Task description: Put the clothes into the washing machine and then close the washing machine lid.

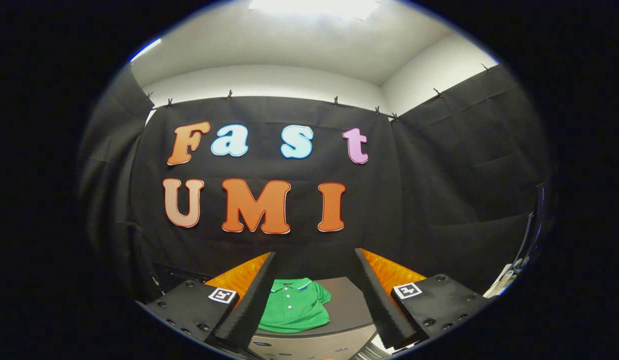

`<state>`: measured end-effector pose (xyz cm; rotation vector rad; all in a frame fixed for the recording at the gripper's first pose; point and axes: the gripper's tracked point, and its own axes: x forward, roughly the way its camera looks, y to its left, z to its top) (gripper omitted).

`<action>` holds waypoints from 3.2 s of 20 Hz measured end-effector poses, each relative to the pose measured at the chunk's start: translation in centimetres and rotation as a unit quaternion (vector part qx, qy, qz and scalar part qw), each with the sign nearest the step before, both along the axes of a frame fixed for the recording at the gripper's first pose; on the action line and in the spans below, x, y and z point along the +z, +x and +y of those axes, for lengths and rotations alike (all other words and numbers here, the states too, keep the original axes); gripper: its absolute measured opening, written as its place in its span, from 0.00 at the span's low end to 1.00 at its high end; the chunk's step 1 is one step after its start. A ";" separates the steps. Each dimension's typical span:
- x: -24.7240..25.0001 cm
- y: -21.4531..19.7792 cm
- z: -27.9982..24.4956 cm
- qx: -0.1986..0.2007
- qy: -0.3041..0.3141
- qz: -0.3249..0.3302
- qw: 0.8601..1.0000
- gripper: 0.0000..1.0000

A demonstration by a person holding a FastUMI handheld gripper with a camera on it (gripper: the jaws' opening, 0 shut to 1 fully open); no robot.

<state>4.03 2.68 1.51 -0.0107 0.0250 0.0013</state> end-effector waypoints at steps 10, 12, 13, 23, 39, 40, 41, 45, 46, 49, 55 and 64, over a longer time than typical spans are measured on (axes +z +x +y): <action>-4.6 14.4 5.5 0.070 -0.014 0.172 0.982 0.97; -7.7 16.8 6.5 0.077 -0.022 0.231 0.970 0.97; -9.6 17.6 7.0 0.082 -0.022 0.264 0.961 0.97; -23.3 18.5 8.1 0.088 -0.005 0.526 0.846 0.97; -27.5 18.6 4.4 0.089 -0.171 0.638 0.745 0.47; -27.4 18.5 4.3 0.088 -0.168 0.637 0.747 0.41; -27.6 18.8 4.3 0.085 -0.158 0.632 0.754 0.34; -26.6 19.1 4.2 0.095 -0.056 0.565 0.818 0.19; -26.7 19.3 4.3 0.095 -0.015 0.527 0.845 0.19; -27.0 20.9 4.5 0.089 0.080 0.381 0.917 0.19; -25.3 21.9 4.7 0.055 0.104 0.169 0.979 0.18; -14.5 17.8 7.0 0.117 0.046 -0.002 0.992 0.17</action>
